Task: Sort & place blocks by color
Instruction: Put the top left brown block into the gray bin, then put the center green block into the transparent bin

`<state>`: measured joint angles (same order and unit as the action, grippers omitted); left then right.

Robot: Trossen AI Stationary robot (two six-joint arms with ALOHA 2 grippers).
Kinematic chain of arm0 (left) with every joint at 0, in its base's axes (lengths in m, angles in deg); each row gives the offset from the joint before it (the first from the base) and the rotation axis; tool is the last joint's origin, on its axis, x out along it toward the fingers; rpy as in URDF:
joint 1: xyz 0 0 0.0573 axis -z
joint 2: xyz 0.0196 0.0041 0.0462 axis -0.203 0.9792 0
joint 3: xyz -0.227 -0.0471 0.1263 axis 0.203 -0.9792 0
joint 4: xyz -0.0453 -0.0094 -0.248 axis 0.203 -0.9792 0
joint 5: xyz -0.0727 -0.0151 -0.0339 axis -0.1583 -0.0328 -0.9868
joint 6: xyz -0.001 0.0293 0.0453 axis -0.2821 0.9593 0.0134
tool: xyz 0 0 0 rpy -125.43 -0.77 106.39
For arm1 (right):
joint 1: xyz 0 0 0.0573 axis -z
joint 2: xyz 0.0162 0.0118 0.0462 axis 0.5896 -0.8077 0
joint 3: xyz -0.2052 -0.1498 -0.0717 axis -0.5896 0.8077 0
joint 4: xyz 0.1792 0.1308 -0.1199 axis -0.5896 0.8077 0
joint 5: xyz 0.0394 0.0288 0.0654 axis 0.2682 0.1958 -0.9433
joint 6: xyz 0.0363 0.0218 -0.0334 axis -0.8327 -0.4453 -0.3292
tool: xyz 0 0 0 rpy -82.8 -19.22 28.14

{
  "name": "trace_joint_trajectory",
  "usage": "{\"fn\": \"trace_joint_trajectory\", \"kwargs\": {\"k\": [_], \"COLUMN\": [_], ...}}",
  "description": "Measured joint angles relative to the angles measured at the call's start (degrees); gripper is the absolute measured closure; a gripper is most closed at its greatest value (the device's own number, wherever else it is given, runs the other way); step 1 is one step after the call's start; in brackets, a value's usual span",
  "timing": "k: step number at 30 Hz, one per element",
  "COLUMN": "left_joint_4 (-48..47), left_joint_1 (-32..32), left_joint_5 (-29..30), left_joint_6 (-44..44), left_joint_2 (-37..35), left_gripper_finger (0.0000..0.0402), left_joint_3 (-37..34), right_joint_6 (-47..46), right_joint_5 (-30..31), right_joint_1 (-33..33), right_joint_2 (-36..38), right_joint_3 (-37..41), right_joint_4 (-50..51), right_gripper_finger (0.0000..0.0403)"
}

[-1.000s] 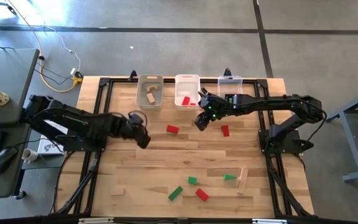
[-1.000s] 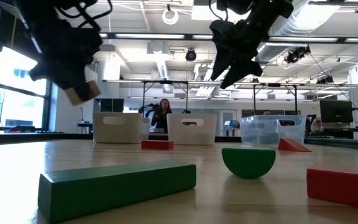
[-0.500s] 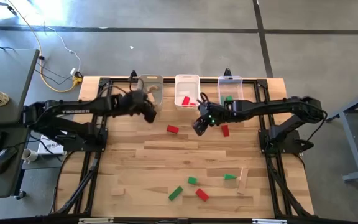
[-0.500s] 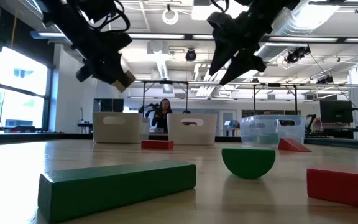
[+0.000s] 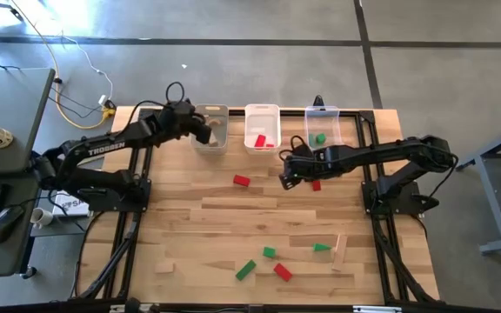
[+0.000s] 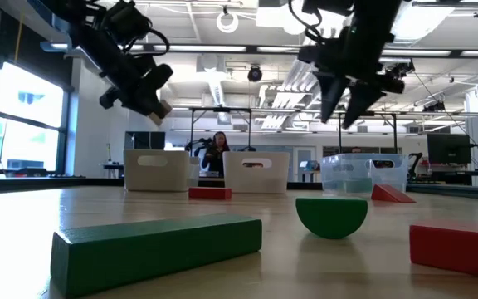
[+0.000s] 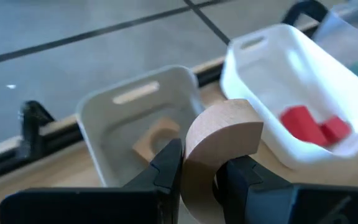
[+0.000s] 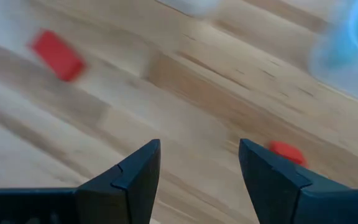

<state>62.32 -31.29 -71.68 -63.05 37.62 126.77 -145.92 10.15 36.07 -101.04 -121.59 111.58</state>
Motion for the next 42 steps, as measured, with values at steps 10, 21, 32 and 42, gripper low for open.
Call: {"fn": "trace_joint_trajectory", "kwargs": {"k": [10,21,32,42], "left_joint_4": [1.21,7.53,7.1,-10.07], "left_joint_1": [-2.66,-3.01,-3.01,-2.15], "left_joint_5": [-1.55,-4.93,-9.18,-9.55], "left_joint_6": [0.08,-1.82,-0.07,4.89], "left_joint_2": [7.86,15.6,14.91,11.09], "left_gripper_finger": [0.035,0.0324,0.0223,0.0202], "left_joint_3": [0.0,0.0,0.16,8.01], "right_joint_6": [-2.01,3.88,11.96,19.24], "right_joint_5": [-4.84,-9.49,-9.12,-10.37], "right_joint_1": [-0.11,-2.09,-5.6,-11.62], "right_joint_2": [0.0,-0.02,-0.02,-0.02], "right_joint_3": [0.0,0.0,0.0,0.0], "right_joint_4": [7.35,4.18,-4.97,-14.73], "right_gripper_finger": [0.0199,0.0199,0.0199,0.0199]}}
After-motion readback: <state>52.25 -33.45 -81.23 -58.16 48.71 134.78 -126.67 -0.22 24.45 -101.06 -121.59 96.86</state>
